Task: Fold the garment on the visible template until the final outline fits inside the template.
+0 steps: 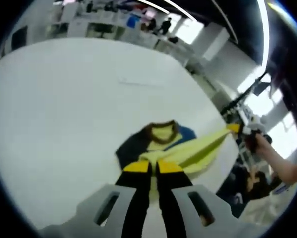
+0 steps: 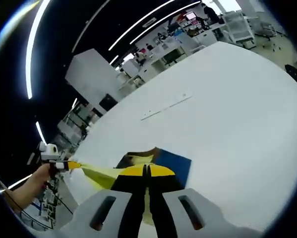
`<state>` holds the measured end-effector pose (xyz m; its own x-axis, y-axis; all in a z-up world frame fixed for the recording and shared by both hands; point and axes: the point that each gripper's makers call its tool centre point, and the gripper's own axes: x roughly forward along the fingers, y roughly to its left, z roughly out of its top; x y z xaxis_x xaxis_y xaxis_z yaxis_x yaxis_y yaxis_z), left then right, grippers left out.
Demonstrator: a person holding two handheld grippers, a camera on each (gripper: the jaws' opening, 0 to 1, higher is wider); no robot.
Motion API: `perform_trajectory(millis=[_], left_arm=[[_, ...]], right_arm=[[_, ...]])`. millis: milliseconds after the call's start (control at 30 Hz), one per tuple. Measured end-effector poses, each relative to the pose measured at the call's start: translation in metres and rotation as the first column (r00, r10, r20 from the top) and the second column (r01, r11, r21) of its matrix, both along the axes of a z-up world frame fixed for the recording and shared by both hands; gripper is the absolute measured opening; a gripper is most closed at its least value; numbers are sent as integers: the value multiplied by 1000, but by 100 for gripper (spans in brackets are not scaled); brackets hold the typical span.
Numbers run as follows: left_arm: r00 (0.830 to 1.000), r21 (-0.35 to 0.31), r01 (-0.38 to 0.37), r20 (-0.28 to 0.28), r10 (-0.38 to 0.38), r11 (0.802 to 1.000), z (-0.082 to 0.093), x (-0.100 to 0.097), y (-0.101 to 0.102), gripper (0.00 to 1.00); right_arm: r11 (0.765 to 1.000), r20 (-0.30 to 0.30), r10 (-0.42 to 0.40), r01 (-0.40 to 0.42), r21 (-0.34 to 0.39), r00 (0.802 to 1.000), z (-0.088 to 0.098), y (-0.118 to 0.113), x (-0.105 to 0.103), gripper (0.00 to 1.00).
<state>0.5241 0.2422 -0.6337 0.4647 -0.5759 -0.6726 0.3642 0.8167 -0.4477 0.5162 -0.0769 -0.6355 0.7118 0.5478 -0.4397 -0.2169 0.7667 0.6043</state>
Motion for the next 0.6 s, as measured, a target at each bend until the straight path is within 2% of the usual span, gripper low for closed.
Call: perform_trajectory(millis=[133,300,600], left_arm=[[1000,-7,-5,-18,5,1000,-9,8,-1,1],[999,-10,-12,-46,11,1000,-23,19,-2,1],[995,4,-8,-95,8,1000,-48,36,-5,1]], right_arm=[[1000,-10,3,-3,3,1000,-10,-3,9,2],[998,-46,-32,34,61,998,-26,-6,24,2],[999,-80,-28,31,42,996,-49,-6,38,2]])
